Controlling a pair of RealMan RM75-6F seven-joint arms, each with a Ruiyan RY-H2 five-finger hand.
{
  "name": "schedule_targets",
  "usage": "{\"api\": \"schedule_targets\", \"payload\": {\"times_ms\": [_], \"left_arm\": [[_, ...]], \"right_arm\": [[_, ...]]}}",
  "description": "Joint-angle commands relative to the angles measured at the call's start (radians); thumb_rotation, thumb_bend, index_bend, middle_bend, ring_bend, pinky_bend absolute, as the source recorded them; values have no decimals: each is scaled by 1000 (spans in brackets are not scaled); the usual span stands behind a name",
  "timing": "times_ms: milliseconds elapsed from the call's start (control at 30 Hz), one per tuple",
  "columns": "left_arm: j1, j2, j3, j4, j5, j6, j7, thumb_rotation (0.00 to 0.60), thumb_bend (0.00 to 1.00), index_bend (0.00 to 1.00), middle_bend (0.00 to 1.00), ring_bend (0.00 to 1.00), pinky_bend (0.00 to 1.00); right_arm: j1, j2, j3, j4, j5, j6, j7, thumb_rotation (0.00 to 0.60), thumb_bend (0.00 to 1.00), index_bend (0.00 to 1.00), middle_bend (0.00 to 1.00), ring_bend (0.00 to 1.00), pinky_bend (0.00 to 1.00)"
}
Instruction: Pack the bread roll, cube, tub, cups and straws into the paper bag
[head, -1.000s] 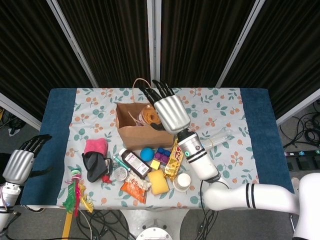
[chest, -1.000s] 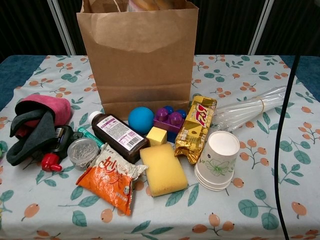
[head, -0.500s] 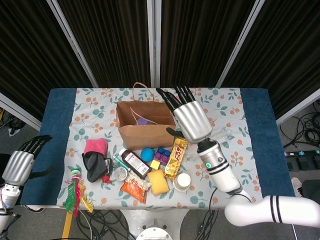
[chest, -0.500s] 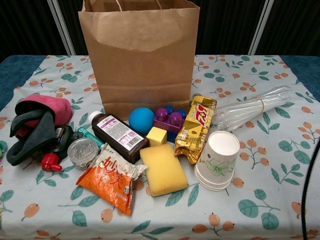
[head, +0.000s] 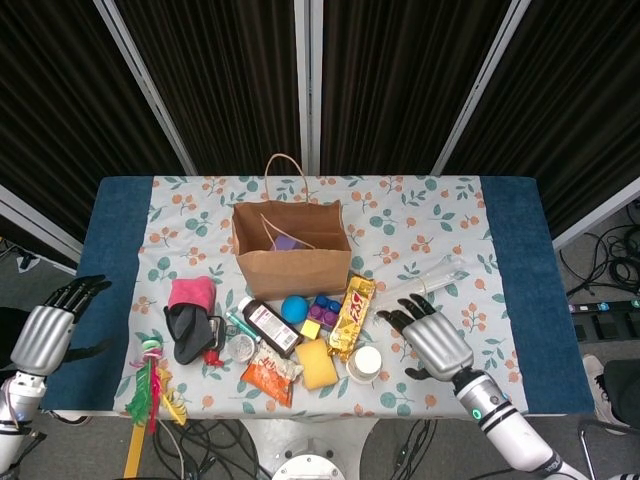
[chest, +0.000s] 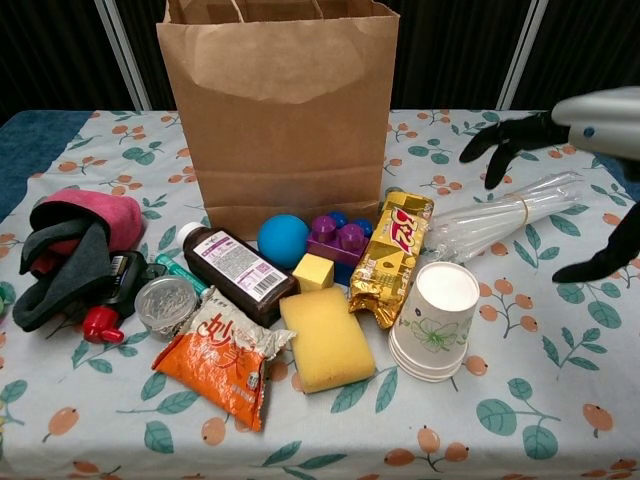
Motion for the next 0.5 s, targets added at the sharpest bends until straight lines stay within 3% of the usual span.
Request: {"api": "schedule_targets", "payload": {"times_ms": [33,500], "left_arm": [[3,3,0,2,-2,3,-5,600,127,238,260,177,264],[10,-3,-7,32,-17,4,-30,600,128,238,266,177,263]], "right_arm": [[-9,-57,-6,44,-5,-34,11,600,0,155,244,89,93],[16,-191,25,108,56,-79,-64,600,0,154,244,93,98]]}}
